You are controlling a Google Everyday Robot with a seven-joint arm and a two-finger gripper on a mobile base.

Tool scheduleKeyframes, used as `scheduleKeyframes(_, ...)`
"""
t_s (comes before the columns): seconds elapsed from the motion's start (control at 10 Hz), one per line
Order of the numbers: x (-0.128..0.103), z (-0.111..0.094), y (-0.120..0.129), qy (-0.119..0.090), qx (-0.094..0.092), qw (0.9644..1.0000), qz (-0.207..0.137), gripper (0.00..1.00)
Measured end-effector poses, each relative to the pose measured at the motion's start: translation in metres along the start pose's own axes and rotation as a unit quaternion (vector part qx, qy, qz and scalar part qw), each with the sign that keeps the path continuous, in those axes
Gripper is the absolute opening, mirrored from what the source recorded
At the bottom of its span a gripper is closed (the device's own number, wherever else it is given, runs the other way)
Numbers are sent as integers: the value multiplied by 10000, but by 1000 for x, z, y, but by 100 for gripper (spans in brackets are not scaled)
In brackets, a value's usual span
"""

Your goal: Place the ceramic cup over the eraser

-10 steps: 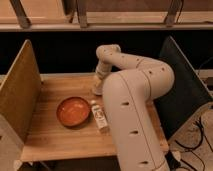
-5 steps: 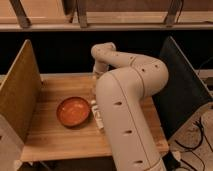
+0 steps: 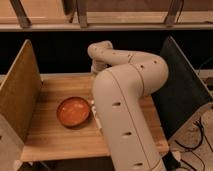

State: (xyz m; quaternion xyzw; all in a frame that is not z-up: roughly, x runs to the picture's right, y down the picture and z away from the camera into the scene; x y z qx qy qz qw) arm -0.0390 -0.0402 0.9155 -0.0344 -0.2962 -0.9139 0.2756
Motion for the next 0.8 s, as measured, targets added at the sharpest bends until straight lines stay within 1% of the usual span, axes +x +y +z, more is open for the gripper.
scheduleKeyframes(0.3, -14, -13, 5, -85, -227, 9995, 196, 80)
scheduleKeyframes(0.5, -24, -28, 9, -83, -447, 9983, 359, 80)
scheduleKeyframes(0.6, -29, -40, 12, -44, -585, 9973, 435, 80)
scheduleKeyframes(0.8, -35, -60, 11, 93, -789, 9951, 594, 80)
